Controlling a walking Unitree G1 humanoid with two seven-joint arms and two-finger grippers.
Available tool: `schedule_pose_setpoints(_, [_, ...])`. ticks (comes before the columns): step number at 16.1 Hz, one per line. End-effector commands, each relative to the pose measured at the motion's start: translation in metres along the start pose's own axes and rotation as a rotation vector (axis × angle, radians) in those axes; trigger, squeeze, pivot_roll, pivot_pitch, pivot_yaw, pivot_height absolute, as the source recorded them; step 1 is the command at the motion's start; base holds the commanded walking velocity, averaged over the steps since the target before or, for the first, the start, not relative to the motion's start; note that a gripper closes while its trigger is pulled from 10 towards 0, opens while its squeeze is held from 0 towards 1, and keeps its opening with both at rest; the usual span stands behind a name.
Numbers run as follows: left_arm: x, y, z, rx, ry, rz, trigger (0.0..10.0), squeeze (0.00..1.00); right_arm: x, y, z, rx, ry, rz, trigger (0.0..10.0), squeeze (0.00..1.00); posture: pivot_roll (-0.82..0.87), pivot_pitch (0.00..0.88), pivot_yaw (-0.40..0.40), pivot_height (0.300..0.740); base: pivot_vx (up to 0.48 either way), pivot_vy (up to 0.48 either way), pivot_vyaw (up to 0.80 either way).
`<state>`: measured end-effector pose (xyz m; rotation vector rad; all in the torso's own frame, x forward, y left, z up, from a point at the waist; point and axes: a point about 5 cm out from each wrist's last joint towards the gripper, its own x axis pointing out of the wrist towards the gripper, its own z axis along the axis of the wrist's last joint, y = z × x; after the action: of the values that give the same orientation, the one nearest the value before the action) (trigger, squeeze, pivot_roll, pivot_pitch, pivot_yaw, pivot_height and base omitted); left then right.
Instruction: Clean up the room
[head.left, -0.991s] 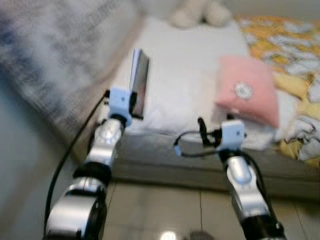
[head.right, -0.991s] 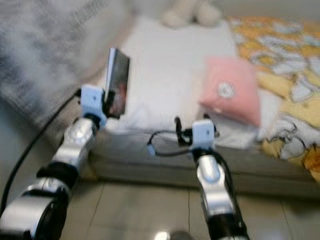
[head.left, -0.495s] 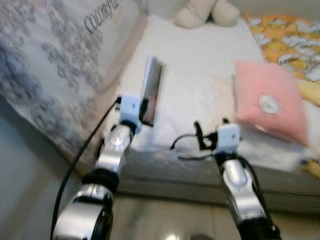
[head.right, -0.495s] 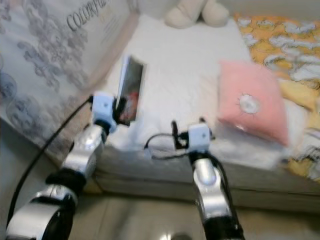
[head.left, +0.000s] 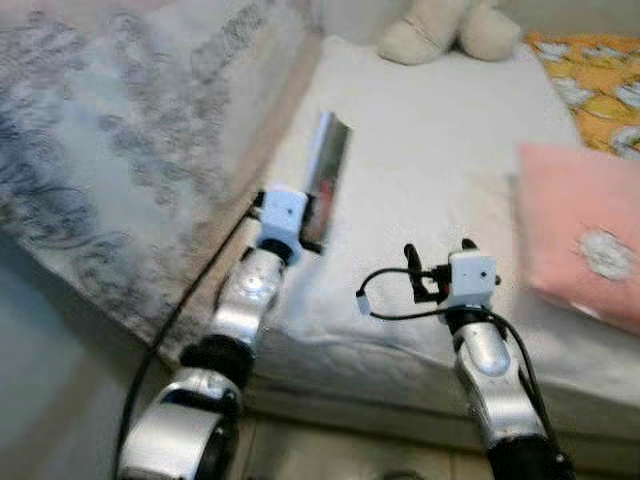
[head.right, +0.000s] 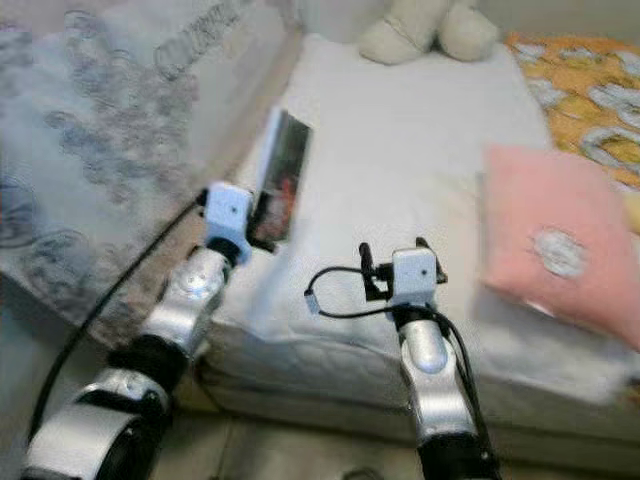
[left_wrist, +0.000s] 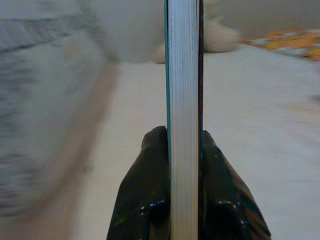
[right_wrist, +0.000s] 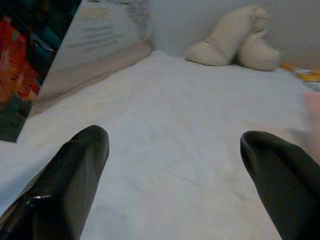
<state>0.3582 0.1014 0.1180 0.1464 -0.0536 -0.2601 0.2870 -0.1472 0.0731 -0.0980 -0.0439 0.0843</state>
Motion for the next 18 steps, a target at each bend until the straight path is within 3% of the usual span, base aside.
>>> schedule_pose_setpoints(1, [0.004, 0.002, 0.008, -0.006, -0.026, 0.016, 10.0, 0.0, -0.001, 0.001, 0.0, -0.002, 0.001, 0.012, 10.0, 0.0, -0.26, 0.0, 0.078, 0.74, 0.0, 0.0, 0.0])
schedule_pose_setpoints(3, [0.004, 0.001, 0.003, -0.014, 0.02, 0.004, 10.0, 0.0, -0.001, 0.002, 0.0, -0.004, 0.0, 0.015, 10.0, 0.0, -0.27, 0.0, 0.079, 0.74, 0.0, -0.448, 0.0])
schedule_pose_setpoints(5, [0.005, 0.0, 0.007, 0.028, -0.007, 0.002, 10.0, 0.0, -0.002, 0.001, 0.0, -0.003, 0.002, 0.014, 10.0, 0.0, -0.27, 0.0, 0.081, 0.74, 0.0, -0.435, 0.0])
schedule_pose_setpoints(12, [0.007, -0.002, 0.007, 0.024, 0.008, -0.017, 10.0, 0.0, -0.005, 0.002, -0.002, -0.002, 0.006, 0.014, 10.0, 0.0, -0.28, 0.0, 0.086, 0.74, 0.045, -0.419, 0.0])
schedule_pose_setpoints(14, [0.011, 0.001, 0.007, 0.047, 0.02, -0.075, 10.0, 0.0, -0.008, 0.002, -0.002, -0.008, 0.008, 0.017, 10.0, 0.0, -0.28, 0.0, 0.084, 0.74, 0.0, 0.0, 0.0])
schedule_pose_setpoints(18, [0.014, 0.006, 0.012, 0.037, 0.007, -0.087, 10.0, 0.0, -0.012, 0.0, -0.004, -0.013, 0.01, 0.009, 10.0, 0.0, -0.31, 0.0, 0.098, 0.74, 0.0, 0.0, 0.0])
